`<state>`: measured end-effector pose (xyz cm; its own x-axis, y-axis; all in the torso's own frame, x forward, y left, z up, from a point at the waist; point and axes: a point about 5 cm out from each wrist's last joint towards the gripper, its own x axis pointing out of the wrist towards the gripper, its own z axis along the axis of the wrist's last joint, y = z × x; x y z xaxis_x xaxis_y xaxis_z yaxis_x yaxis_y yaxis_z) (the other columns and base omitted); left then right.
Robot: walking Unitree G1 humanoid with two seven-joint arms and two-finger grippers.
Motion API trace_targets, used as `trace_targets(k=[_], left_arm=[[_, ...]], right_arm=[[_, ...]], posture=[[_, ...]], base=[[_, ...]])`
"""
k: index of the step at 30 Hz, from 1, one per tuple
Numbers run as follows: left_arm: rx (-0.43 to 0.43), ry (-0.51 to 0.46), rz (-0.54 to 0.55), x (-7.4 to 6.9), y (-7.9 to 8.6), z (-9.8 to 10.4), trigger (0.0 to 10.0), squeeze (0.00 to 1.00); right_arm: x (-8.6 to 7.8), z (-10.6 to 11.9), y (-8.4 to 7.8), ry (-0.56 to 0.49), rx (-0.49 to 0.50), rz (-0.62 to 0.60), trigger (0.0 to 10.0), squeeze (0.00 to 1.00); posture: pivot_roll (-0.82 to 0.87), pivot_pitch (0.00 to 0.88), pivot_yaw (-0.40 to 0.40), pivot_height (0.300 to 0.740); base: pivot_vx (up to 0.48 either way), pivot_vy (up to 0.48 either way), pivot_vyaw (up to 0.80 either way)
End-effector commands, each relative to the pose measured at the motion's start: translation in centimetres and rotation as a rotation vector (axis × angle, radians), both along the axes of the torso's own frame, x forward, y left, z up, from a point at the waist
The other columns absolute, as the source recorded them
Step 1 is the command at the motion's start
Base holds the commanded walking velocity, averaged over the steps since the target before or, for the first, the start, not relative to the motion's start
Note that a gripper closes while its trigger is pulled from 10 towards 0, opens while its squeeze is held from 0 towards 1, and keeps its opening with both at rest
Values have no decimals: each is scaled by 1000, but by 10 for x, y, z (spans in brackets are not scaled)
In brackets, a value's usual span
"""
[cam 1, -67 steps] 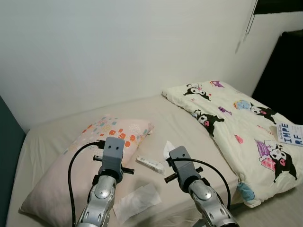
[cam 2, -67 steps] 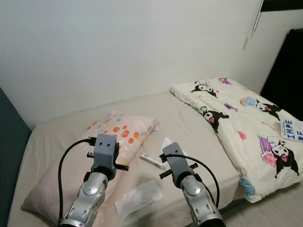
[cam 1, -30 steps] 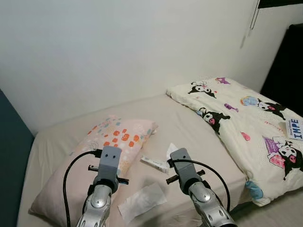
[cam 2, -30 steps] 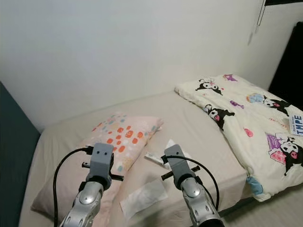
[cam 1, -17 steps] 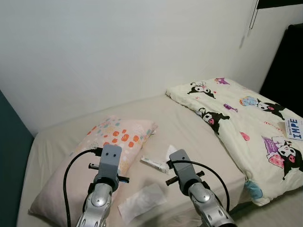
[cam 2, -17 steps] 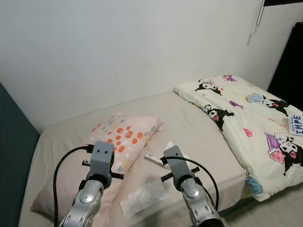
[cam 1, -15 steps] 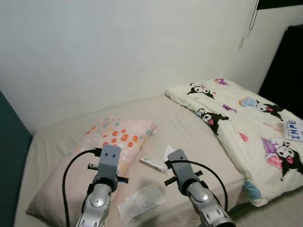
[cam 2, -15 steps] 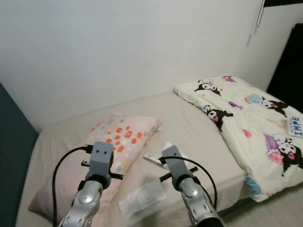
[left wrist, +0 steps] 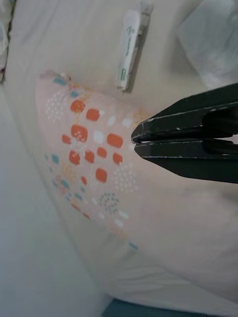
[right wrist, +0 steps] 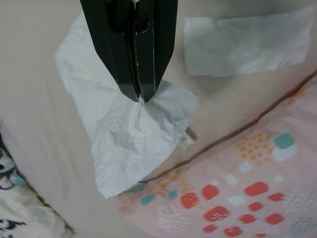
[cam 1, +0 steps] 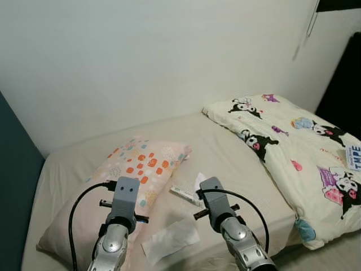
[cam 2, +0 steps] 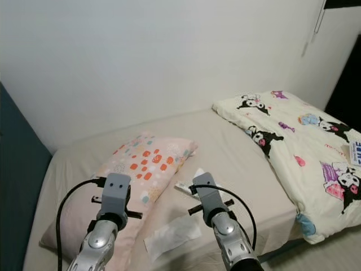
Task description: Clean up the room
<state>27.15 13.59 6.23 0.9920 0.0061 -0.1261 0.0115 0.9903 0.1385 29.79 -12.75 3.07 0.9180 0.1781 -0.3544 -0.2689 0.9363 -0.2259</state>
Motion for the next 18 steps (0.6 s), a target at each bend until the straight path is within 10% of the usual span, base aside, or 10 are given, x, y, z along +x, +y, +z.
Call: trace_targets(k=[1, 18], left_arm=[[-14, -12, 8, 2, 1, 2, 10000, 0], [-26, -32, -38, 5, -12, 9, 10000, 0]], right_arm=[[-1, 2, 1, -16, 31, -15, 10000, 0], [-8, 0, 0, -13, 37, -5, 10000, 0]], posture=[[16, 0, 48, 740], [5, 0, 38, 740]], base=[[0, 0, 0], [0, 0, -706]])
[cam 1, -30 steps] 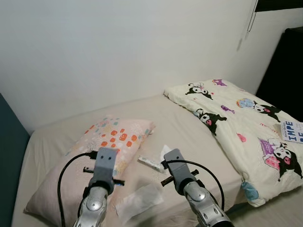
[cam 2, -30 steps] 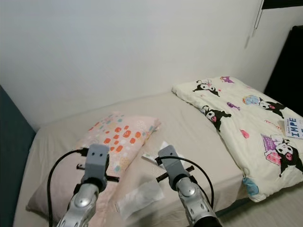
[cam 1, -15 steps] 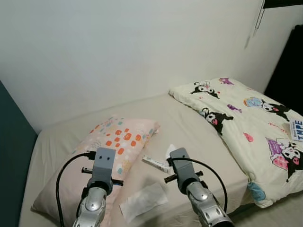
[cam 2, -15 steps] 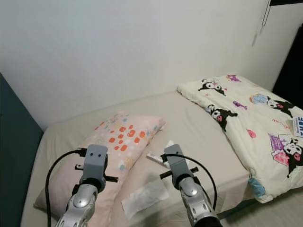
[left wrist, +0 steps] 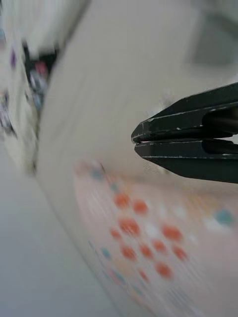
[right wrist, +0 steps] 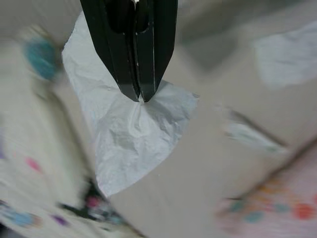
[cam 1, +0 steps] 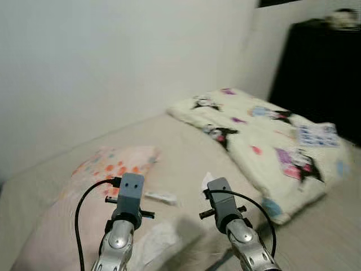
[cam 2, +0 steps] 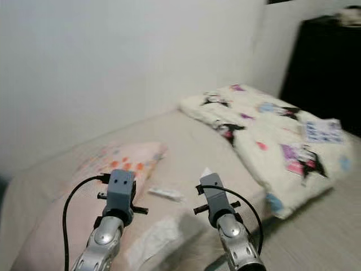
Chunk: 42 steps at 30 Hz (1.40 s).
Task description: Clean up the room
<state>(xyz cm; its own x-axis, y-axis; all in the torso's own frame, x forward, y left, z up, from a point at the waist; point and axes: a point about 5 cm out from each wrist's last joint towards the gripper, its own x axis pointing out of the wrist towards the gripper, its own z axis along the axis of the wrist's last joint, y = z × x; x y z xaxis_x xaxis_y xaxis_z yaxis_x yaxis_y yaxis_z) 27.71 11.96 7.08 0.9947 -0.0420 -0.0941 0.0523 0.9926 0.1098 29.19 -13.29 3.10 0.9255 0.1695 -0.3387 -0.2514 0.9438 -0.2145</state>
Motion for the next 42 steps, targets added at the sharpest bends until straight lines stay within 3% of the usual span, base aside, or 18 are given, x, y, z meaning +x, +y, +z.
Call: trace_targets(k=[1, 8, 34, 42], left_arm=[[4, 0, 8, -1, 4, 0, 10000, 0], [12, -20, 51, -6, 16, 1, 10000, 0], [9, -21, 98, -16, 29, -1, 10000, 0], [7, -5, 101, -16, 31, -2, 10000, 0]], right_arm=[[-2, 0, 5, 0, 21, 10, 10000, 0], [-2, 0, 8, 2, 23, 21, 10000, 0], [0, 2, 15, 4, 34, 60, 10000, 0], [0, 1, 15, 3, 24, 68, 10000, 0]], posture=[[5, 0, 38, 740], [15, 0, 26, 740], [30, 0, 6, 740], [28, 0, 5, 740]], base=[[0, 0, -800], [0, 0, -800], [0, 0, -800], [0, 0, 0]])
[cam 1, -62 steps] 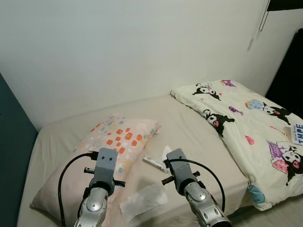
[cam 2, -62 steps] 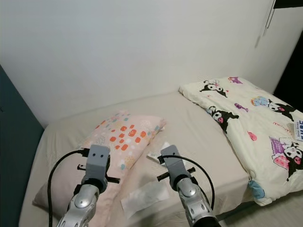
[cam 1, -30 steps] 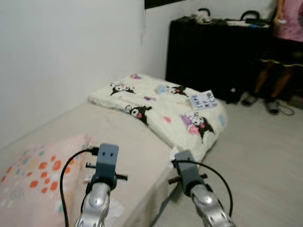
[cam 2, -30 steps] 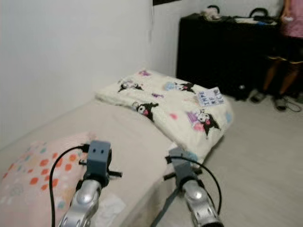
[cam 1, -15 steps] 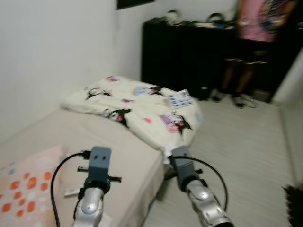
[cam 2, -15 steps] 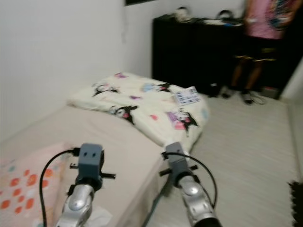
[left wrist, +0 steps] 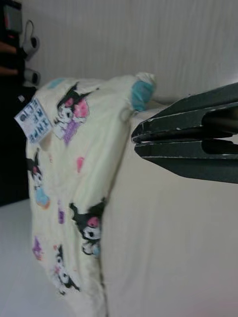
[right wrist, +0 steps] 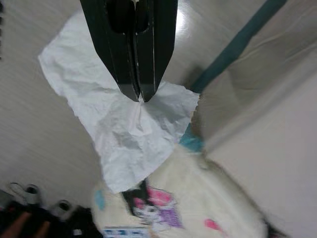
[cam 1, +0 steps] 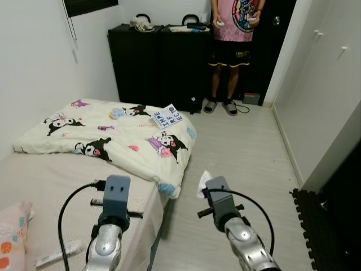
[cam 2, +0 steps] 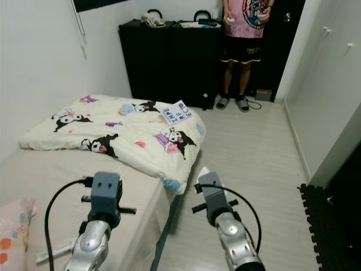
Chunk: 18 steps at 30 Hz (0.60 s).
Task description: Clean up the room
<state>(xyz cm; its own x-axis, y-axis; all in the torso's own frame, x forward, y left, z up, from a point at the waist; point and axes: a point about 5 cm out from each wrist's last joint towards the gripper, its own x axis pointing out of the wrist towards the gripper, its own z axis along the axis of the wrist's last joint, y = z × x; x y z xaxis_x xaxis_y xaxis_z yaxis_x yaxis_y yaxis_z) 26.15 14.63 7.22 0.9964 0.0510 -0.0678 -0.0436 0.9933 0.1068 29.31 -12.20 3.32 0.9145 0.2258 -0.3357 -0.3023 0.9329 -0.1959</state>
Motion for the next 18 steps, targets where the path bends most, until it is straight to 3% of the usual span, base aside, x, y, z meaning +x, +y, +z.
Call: trace_targets(k=[1, 7, 18], left_arm=[[10, 21, 13, -1, 6, -3, 10000, 0], [18, 17, 25, -1, 8, -2, 10000, 0], [18, 17, 17, 0, 6, -1, 10000, 0]], right_arm=[[-1, -1, 4, 3, 2, 14, 10000, 0], [-1, -1, 4, 8, 10, 7, 10000, 0], [-2, -2, 5, 13, 16, 7, 10000, 0]], posture=[[29, 0, 4, 740], [30, 0, 7, 740], [28, 0, 8, 740]], base=[[0, 0, 0], [0, 0, -79], [0, 0, -800]])
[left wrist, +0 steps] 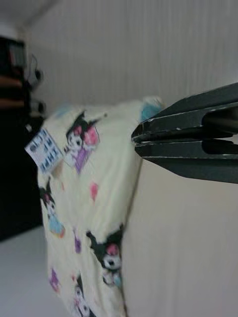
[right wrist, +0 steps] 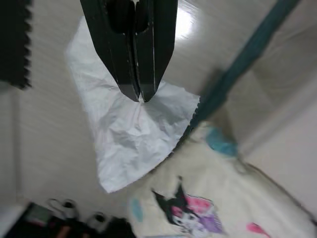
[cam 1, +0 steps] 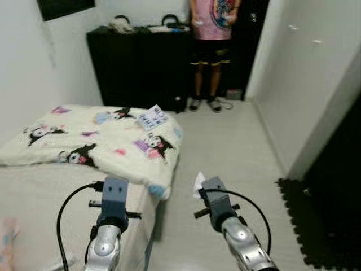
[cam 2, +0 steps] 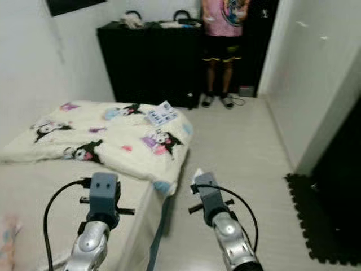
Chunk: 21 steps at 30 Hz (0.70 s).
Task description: Clean up the room
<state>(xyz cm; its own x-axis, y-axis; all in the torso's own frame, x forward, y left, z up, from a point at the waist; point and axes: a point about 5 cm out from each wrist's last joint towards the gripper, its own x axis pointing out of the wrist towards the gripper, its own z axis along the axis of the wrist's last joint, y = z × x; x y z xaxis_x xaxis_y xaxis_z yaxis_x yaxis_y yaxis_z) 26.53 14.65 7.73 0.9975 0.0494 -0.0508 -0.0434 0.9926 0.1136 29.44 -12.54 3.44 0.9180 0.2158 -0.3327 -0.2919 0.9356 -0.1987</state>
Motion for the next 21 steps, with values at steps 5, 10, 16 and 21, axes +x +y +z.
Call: trace_targets(k=[5, 10, 16, 21], left_arm=[[11, 35, 23, -4, 6, -7, 10000, 0], [13, 36, 28, -5, 7, -7, 10000, 0], [18, 39, 30, -4, 8, -8, 10000, 0], [24, 41, 29, -4, 8, -8, 10000, 0]], right_arm=[[-3, -3, 8, 19, 17, 19, 10000, 0], [-3, -3, 9, 21, 17, 21, 10000, 0], [-2, -3, 9, 22, 16, 21, 10000, 0], [-1, -3, 9, 23, 15, 14, 10000, 0]], posture=[[30, 0, 4, 740], [31, 0, 3, 740], [31, 0, 4, 740], [31, 0, 12, 740]], base=[[0, 0, -800], [0, 0, -800], [0, 0, -800], [0, 0, -800]])
